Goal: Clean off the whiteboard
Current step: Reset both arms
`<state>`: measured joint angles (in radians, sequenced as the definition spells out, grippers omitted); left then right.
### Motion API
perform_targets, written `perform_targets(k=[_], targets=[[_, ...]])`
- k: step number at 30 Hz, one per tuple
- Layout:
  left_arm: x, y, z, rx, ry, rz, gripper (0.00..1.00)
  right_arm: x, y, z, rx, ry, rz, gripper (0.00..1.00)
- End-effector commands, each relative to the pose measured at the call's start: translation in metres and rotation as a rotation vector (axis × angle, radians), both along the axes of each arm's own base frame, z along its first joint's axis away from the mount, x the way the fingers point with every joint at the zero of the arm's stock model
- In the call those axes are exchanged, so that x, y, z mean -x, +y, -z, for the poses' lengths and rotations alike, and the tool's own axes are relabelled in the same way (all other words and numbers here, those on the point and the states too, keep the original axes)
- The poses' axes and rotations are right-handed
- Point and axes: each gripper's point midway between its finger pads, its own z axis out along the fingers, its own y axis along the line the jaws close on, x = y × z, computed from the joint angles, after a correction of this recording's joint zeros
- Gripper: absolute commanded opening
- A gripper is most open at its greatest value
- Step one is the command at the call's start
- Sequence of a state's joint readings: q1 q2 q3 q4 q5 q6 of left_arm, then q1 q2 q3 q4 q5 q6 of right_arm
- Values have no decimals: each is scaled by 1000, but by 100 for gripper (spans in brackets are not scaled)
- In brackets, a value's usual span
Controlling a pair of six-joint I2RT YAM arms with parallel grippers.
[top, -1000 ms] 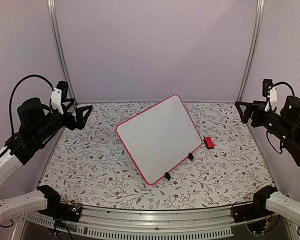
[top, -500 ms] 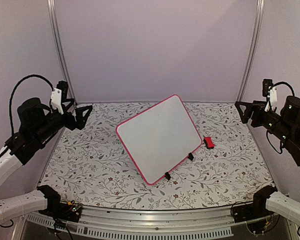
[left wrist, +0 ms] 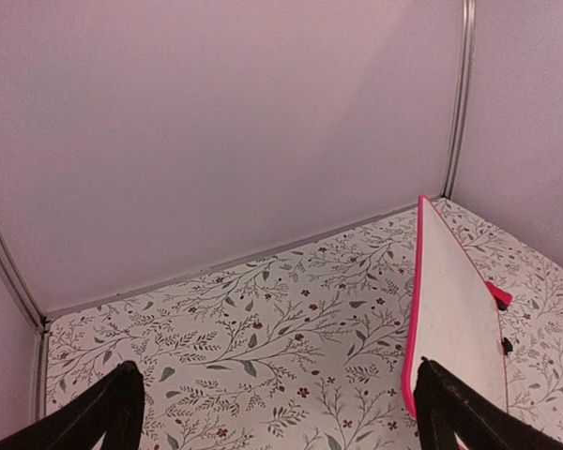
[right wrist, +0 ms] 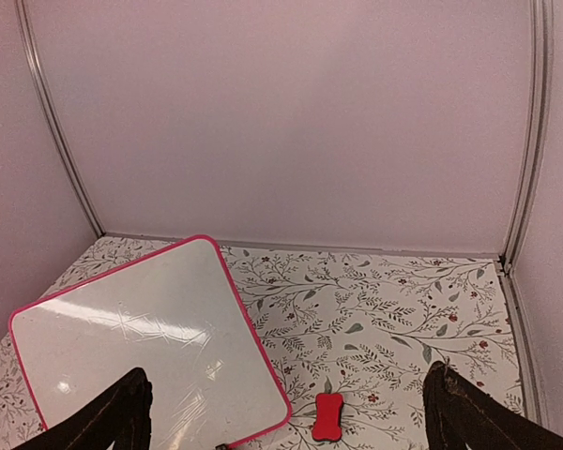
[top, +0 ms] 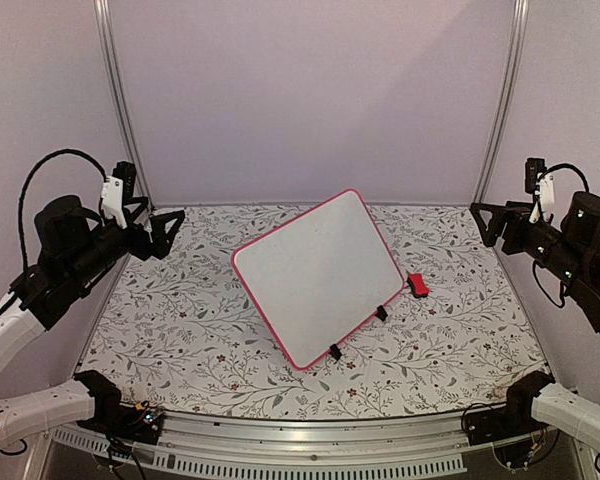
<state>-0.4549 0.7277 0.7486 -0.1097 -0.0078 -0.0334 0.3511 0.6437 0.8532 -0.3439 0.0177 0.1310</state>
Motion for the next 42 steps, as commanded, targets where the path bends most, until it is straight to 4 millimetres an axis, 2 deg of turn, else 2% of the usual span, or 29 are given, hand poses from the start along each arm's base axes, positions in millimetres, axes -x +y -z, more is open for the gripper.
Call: perform_targets(k=[1,26,36,42], targets=[[1,2,-3,8,-17,-9,100,-2,-3,2,-5,10,22,99],[6,14,-16,38,-84,-55,100,-1,-17,11,-28,41,104,99],[-10,19,-1,10,-14,-119,100,-22,-18,28,26,138,146,99],[-6,22,-7,24,-47,-125,100,-11,-19,15,1,79,135,99]])
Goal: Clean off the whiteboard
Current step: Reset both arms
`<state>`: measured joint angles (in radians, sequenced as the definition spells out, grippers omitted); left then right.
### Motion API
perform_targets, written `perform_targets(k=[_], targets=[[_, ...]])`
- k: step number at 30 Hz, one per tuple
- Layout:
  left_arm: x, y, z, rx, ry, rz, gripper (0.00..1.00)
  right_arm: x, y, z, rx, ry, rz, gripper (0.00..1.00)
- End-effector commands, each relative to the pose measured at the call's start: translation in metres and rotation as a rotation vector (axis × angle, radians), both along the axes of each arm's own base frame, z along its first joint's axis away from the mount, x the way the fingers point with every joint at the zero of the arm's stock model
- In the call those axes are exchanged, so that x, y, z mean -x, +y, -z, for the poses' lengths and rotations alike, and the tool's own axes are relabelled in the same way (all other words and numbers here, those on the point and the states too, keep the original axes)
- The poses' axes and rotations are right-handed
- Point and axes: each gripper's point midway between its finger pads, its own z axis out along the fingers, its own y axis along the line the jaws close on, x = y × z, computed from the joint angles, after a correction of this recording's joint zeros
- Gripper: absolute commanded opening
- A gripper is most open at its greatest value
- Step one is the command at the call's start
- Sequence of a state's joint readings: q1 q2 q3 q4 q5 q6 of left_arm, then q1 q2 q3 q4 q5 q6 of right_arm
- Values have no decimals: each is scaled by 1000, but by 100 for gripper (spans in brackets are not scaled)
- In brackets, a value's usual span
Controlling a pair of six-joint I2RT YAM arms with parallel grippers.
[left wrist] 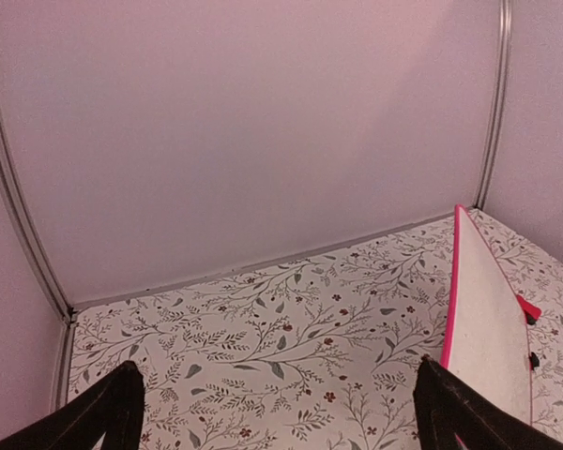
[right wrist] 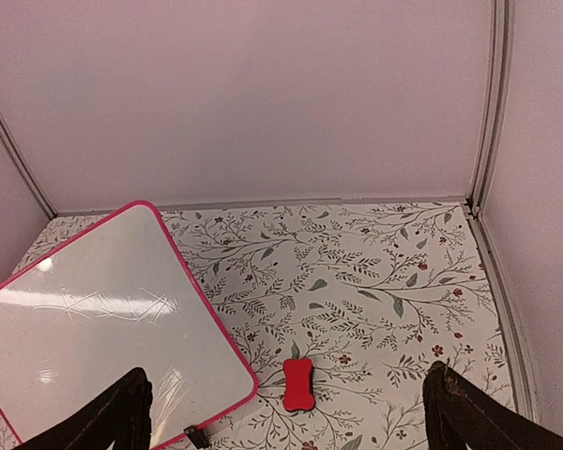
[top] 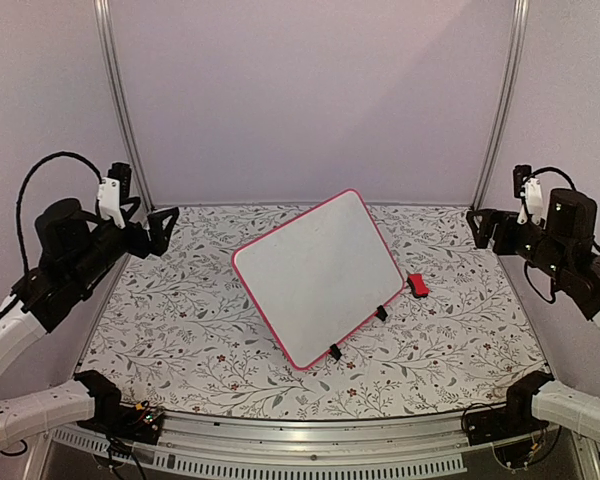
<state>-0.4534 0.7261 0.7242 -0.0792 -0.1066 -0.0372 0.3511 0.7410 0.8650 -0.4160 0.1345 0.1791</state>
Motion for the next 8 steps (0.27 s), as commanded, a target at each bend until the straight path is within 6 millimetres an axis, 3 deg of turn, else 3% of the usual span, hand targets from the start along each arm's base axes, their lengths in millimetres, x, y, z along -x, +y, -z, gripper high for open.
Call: perform_targets(k=[1,8], targets=[[2,7,-11,24,-40,-23,100,12,-7,-26,-29,-88,14,99],[2,14,-14,45,-47,-59,100,12,-18,-35,-60,-109,79,99]])
